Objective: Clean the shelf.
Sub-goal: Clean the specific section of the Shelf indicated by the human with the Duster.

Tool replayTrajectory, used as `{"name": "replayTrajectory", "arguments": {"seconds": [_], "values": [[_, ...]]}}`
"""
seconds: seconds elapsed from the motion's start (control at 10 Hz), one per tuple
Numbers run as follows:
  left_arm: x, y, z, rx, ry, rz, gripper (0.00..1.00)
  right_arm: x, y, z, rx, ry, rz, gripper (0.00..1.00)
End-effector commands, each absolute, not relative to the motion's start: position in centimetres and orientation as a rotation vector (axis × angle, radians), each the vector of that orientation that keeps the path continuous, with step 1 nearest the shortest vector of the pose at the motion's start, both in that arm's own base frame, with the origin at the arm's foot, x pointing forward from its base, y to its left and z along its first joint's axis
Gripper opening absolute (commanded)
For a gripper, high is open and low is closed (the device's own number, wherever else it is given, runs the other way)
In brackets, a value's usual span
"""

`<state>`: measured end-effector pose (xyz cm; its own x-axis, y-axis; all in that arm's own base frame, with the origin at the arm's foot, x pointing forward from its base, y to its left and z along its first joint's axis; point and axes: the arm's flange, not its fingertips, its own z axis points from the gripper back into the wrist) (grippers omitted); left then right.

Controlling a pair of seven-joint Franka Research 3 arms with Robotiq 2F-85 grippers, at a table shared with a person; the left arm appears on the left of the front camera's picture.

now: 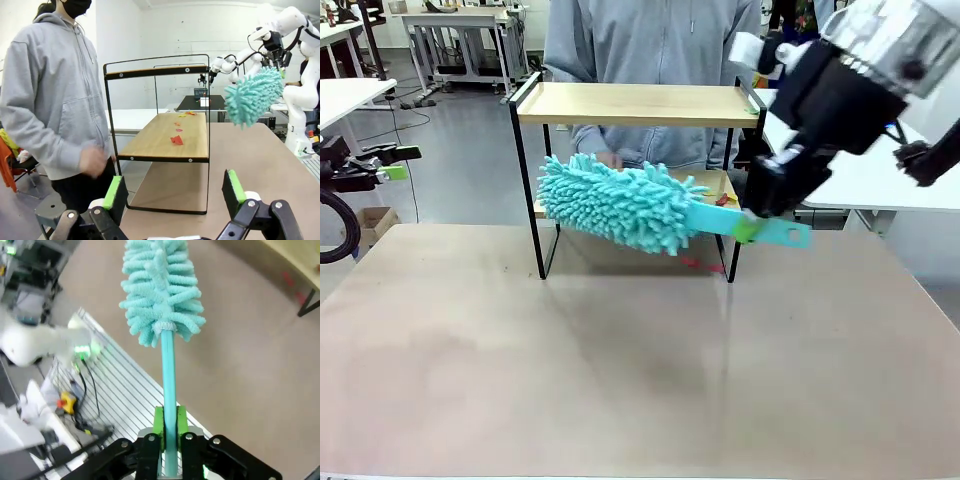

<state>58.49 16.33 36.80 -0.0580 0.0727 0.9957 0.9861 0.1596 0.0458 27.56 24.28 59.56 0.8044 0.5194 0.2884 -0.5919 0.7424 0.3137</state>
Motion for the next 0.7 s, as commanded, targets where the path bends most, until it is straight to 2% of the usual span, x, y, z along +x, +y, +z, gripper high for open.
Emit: {"name": "replayTrajectory", "arguments": {"seconds": [0.0, 0.2, 0.6], "values": [[58.4, 16.3, 37.1, -1.108, -1.385, -1.1, 1.0, 28.6, 27.7, 59.3, 0.426, -0.232, 0.492, 0.13], [58.4, 16.3, 37.1, -1.108, -1.385, -1.1, 1.0, 29.2, 29.9, 58.9, 0.428, -0.186, 0.441, 0.13], [58.4, 16.3, 37.1, -1.108, -1.385, -1.1, 1.0, 28.0, 27.8, 59.0, 0.408, -0.211, 0.498, 0.13]]}}
